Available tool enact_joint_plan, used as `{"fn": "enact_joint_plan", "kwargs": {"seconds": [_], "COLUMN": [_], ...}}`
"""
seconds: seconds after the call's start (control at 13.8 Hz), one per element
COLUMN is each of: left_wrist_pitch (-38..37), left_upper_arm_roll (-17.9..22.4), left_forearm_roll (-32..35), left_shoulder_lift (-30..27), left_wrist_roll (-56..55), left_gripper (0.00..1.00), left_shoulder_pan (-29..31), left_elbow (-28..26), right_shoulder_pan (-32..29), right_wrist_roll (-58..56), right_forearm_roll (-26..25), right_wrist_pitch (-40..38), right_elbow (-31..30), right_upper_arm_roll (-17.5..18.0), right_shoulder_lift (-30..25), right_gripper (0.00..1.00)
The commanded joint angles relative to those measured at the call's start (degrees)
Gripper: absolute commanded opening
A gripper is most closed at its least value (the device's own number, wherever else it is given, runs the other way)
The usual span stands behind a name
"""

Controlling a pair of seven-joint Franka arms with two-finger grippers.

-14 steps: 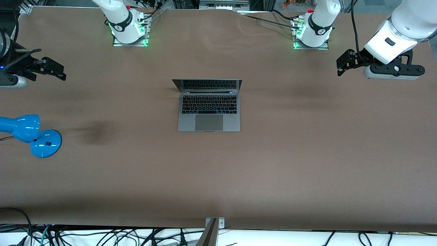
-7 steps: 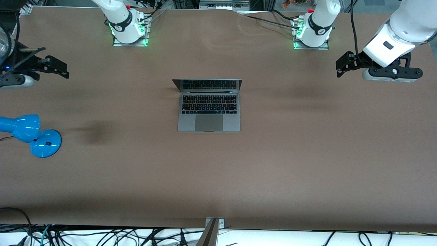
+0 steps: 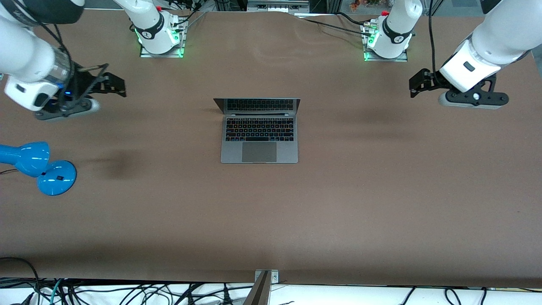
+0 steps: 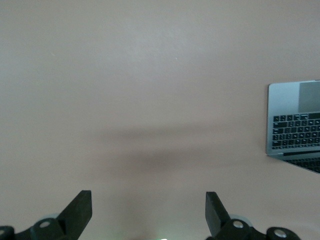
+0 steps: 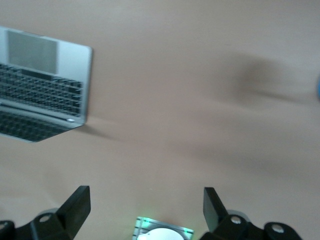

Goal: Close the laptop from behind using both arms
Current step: 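Move both grippers toward the back of the open laptop lid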

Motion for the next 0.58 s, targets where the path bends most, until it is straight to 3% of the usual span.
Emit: {"fn": "enact_joint_plan", "kwargs": {"seconds": [0.0, 0.15, 0.36, 0.51], "left_wrist_pitch": [-1.9, -2.6, -2.1, -1.0], "left_upper_arm_roll": [-2.8, -8.0, -16.1, -19.0], "left_forearm_roll": [-2.5, -2.7, -2.8, -3.9], "left_shoulder_lift": [1.0, 2.3, 6.2, 7.9], "left_wrist_roll": [-3.0, -8.3, -18.2, -21.5], "left_gripper": [1.00, 1.00, 1.00, 1.00], "left_shoulder_pan": [-0.2, -0.2, -0.2, -0.3], "left_elbow": [0.0, 0.0, 1.0, 1.0], "right_shoulder_pan": [0.0, 1.8, 8.0, 11.6], "right_wrist_roll": [-0.2, -0.1, 0.2, 6.8], "right_forearm_roll": [6.2, 7.9, 8.2, 9.4], "right_wrist_pitch": [1.7, 2.1, 4.6, 5.9], "right_elbow": [-1.1, -1.1, -1.2, -1.2], "right_upper_arm_roll": [3.1, 5.2, 5.3, 5.3], "right_shoulder_lift": [0.8, 2.7, 5.7, 7.4], "right_gripper": [1.00, 1.00, 1.00, 1.00]}}
